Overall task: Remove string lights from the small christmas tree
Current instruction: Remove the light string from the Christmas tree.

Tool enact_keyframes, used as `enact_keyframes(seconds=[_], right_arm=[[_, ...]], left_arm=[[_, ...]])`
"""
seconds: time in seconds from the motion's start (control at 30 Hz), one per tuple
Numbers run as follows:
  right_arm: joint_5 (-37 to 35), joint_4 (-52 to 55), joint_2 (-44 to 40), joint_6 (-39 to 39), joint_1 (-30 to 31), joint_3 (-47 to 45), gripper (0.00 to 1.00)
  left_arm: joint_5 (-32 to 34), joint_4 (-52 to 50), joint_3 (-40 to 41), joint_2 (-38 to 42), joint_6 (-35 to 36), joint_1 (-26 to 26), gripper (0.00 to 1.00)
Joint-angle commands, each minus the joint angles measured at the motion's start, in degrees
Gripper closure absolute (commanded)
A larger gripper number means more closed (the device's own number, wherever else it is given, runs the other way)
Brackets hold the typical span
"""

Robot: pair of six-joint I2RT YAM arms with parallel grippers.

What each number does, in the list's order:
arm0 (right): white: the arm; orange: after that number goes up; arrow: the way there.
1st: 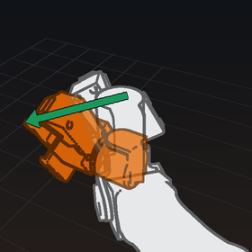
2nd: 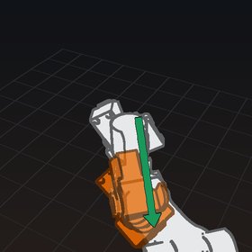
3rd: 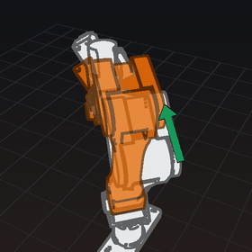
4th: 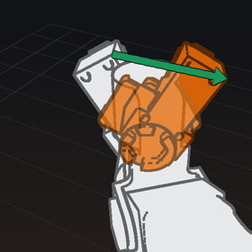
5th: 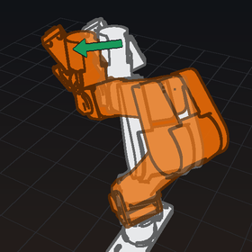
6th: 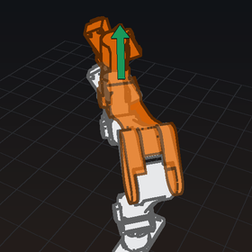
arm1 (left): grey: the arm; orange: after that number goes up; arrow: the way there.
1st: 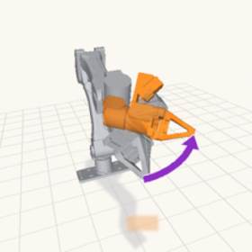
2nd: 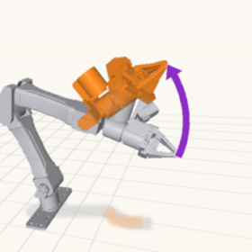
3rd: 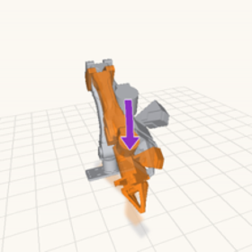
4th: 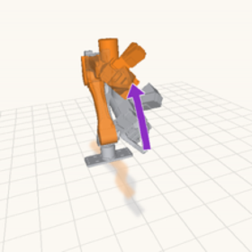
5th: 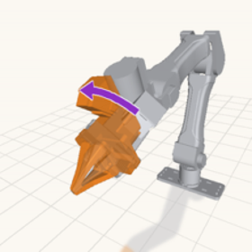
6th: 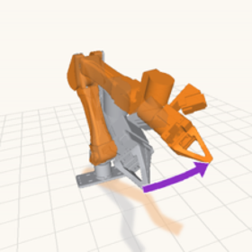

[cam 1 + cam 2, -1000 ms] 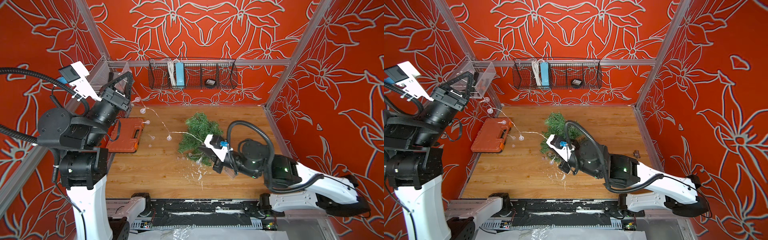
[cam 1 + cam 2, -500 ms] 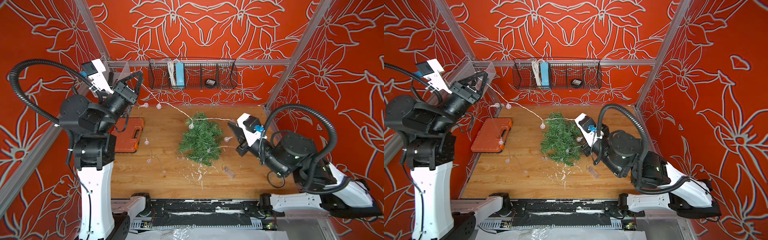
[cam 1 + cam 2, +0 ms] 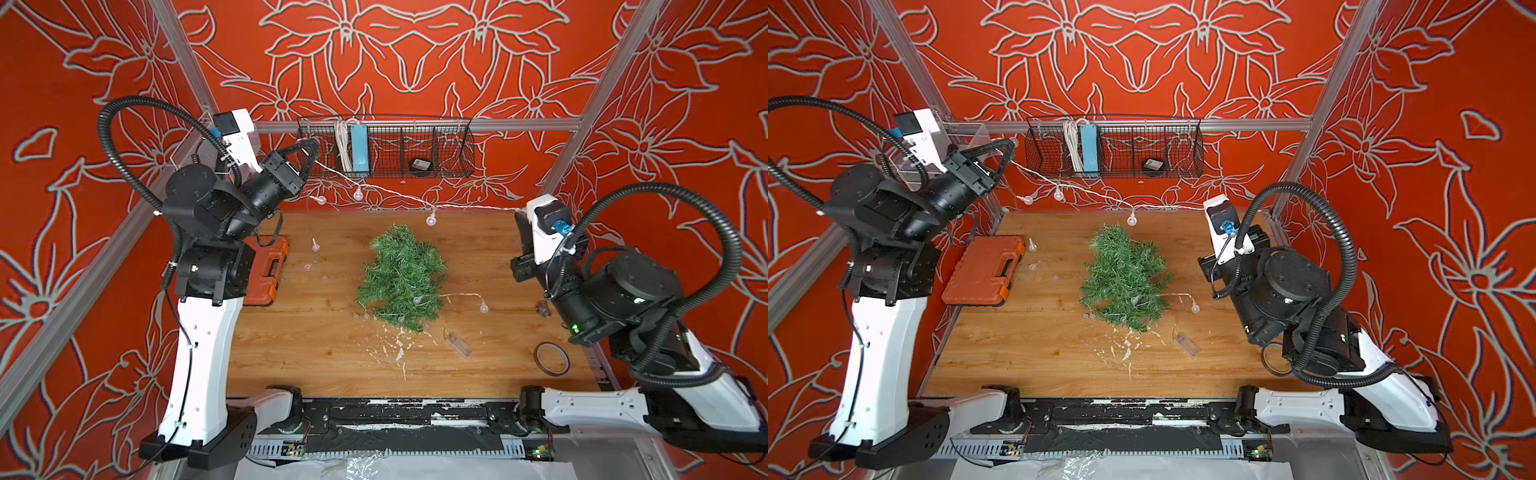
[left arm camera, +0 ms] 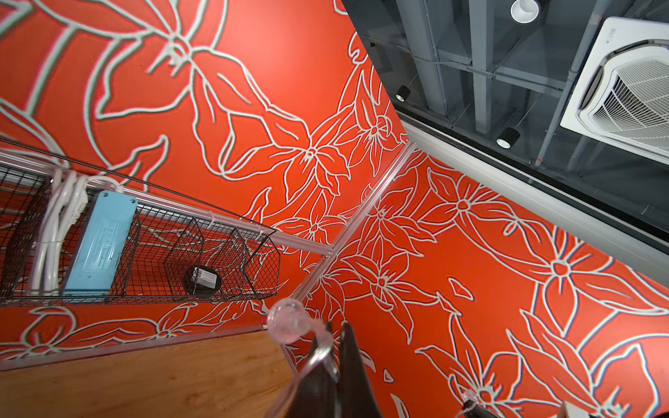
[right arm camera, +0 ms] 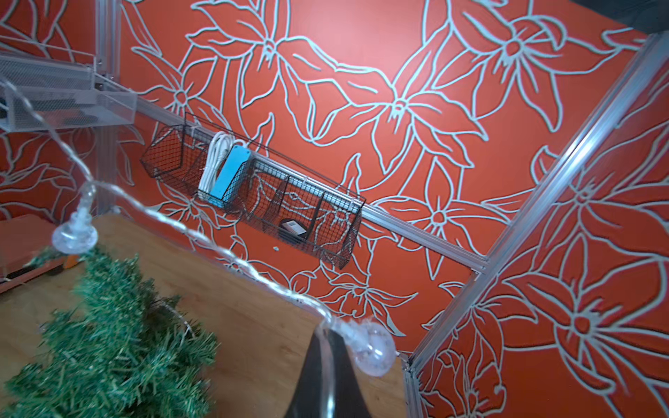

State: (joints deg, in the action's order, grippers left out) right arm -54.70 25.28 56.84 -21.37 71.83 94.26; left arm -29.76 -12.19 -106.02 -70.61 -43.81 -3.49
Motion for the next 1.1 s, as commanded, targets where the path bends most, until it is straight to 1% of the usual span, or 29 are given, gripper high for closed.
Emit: enact_keyframes(seconds=[0.0,0.13,0.27,0.33,0.43,0.57,0.7,0.83,0.93,1.0,1.07], right_arm=[[-3.8,-3.5,1.1,-5.7,-0.5,4.7,1.0],[-5.8,-5.7,2.7,-10.5,-1.0,9.0,1.0],[-6.7,-7.0,3.7,-12.9,-2.0,10.7,1.0],[-5.9,-6.8,4.2,-11.8,-4.2,10.2,1.0],[-2.3,-3.5,6.4,-7.6,-10.6,11.4,1.0],[5.9,3.5,12.5,-0.1,-21.8,16.3,1.0],[14.1,4.7,18.6,4.5,-32.2,19.1,1.0],[22.5,6.8,25.5,9.9,-40.1,24.0,1.0],[30.6,8.2,31.1,13.0,-43.6,28.8,1.0],[35.5,8.4,34.9,13.6,-43.9,31.8,1.0],[41.0,10.1,39.7,14.5,-43.9,36.4,1.0]], left_arm=[[1.5,-0.4,-2.8,-0.7,1.7,-0.4,1.0],[1.9,-0.5,-3.3,-1.7,1.6,-0.5,1.0],[2.2,-0.4,-3.4,-2.5,1.5,-0.5,1.0],[2.2,-0.4,-3.5,-3.1,1.5,-0.6,1.0],[2.5,-0.3,-3.6,-4.1,1.7,-0.6,1.0],[3.6,-1.6,-4.6,-6.3,3.2,-0.7,1.0],[6.1,-3.0,-5.2,-8.8,5.6,-0.7,1.0],[9.6,-4.6,-6.9,-11.8,8.2,-0.5,1.0],[11.1,-5.9,-8.6,-14.7,9.1,0.5,1.0],[10.5,-5.1,-7.8,-16.1,8.6,1.9,1.0],[9.8,-3.7,-5.2,-17.4,8.1,3.2,1.0]])
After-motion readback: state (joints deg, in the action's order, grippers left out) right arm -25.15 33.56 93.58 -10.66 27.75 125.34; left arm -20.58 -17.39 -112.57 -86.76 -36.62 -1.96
